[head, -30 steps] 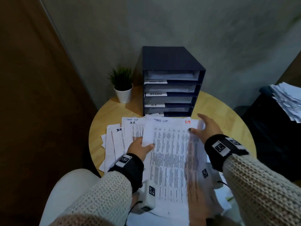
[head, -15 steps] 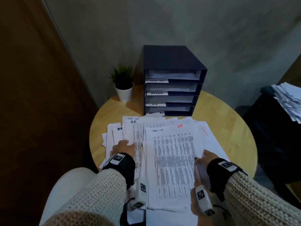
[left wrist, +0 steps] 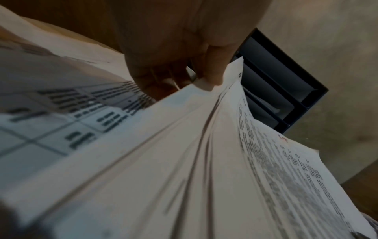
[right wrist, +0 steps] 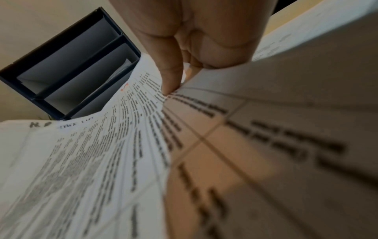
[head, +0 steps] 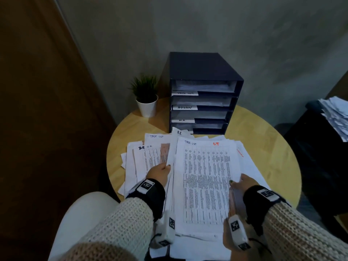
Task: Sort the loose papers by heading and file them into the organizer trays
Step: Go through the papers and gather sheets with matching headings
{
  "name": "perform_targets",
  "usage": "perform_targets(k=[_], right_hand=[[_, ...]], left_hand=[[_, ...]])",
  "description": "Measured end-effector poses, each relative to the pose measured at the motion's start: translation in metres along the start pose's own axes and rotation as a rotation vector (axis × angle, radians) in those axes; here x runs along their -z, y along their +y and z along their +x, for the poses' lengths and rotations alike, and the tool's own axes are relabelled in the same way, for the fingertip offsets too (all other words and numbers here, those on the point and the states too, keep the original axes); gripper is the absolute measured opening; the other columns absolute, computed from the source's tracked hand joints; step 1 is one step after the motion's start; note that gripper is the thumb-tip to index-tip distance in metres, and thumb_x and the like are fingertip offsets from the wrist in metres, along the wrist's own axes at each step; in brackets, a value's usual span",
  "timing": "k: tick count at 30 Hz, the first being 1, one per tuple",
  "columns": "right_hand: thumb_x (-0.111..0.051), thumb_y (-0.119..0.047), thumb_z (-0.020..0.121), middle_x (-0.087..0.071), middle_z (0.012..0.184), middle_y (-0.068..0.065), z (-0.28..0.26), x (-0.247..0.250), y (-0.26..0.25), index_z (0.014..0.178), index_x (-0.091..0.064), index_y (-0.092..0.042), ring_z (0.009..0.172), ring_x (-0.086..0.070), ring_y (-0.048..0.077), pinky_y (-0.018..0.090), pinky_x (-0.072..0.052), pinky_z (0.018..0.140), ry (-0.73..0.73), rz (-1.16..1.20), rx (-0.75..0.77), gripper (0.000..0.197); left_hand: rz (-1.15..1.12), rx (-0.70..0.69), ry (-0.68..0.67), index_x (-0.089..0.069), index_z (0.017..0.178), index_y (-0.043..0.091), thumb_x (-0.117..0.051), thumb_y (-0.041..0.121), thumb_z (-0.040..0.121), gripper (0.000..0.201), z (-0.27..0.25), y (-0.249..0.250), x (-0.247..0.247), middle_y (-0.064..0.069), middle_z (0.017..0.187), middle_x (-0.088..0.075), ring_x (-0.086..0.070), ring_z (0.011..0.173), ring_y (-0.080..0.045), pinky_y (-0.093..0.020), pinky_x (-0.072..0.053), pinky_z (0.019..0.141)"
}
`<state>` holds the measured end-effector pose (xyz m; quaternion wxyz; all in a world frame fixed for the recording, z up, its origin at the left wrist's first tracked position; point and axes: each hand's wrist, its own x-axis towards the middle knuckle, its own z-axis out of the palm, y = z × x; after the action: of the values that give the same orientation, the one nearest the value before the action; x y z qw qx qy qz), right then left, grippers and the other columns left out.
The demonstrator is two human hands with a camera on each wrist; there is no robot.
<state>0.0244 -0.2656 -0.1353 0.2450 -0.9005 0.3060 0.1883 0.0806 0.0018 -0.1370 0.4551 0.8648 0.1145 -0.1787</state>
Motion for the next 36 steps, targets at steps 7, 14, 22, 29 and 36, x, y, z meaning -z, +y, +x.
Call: perform_targets(k=[7, 14, 22, 29, 36], right_hand=[[-0.044, -0.034, 0.099, -0.034, 0.149, 0.015, -0.001, -0.003, -0.002, 0.145, -0.025, 0.0, 0.136, -0.038, 0.027, 0.029, -0.033, 0.106, 0.001, 0.007, -0.007, 0.06], [-0.043, -0.034, 0.099, -0.035, 0.149, 0.014, -0.003, -0.002, -0.002, 0.143, -0.027, 0.0, 0.136, -0.038, 0.026, 0.028, -0.033, 0.106, 0.005, 0.021, 0.0, 0.058], [-0.047, -0.032, 0.098, -0.042, 0.144, 0.016, -0.003, 0.0, 0.003, 0.139, -0.035, 0.001, 0.132, -0.043, 0.027, 0.027, -0.036, 0.095, -0.005, 0.032, 0.001, 0.054], [-0.045, -0.035, 0.099, -0.036, 0.149, 0.015, 0.0, -0.002, 0.0, 0.141, -0.031, 0.0, 0.136, -0.038, 0.026, 0.028, -0.033, 0.107, -0.018, 0.011, -0.019, 0.057], [-0.042, -0.036, 0.099, -0.039, 0.145, 0.016, 0.001, -0.003, -0.003, 0.138, -0.034, 0.0, 0.134, -0.04, 0.026, 0.028, -0.034, 0.105, -0.012, -0.007, -0.014, 0.054]], left_hand=[[0.022, 0.234, 0.251, -0.065, 0.099, 0.036, -0.038, 0.015, 0.092, 0.035, 0.006, -0.025, 0.034, -0.003, 0.127, -0.041, -0.055, 0.1, -0.027, -0.029, -0.048, 0.089], [-0.15, 0.086, 0.24, -0.039, 0.139, 0.008, -0.053, 0.006, 0.092, 0.05, 0.006, -0.027, 0.035, -0.011, 0.139, -0.049, -0.053, 0.12, -0.03, -0.025, -0.041, 0.088], [-0.02, -0.029, 0.024, -0.038, 0.142, 0.009, -0.037, 0.016, 0.101, 0.042, -0.008, -0.002, 0.0, -0.01, 0.144, -0.043, -0.044, 0.13, -0.025, -0.023, -0.035, 0.101], [-0.033, 0.142, 0.151, -0.061, 0.116, 0.008, -0.033, 0.054, 0.093, 0.058, 0.001, -0.001, -0.004, -0.016, 0.121, -0.06, -0.055, 0.113, -0.031, -0.035, -0.042, 0.101], [-0.049, 0.166, 0.249, -0.06, 0.1, 0.02, -0.058, 0.029, 0.089, 0.015, 0.018, -0.028, 0.024, -0.012, 0.117, -0.063, -0.06, 0.102, -0.031, -0.032, -0.049, 0.09]])
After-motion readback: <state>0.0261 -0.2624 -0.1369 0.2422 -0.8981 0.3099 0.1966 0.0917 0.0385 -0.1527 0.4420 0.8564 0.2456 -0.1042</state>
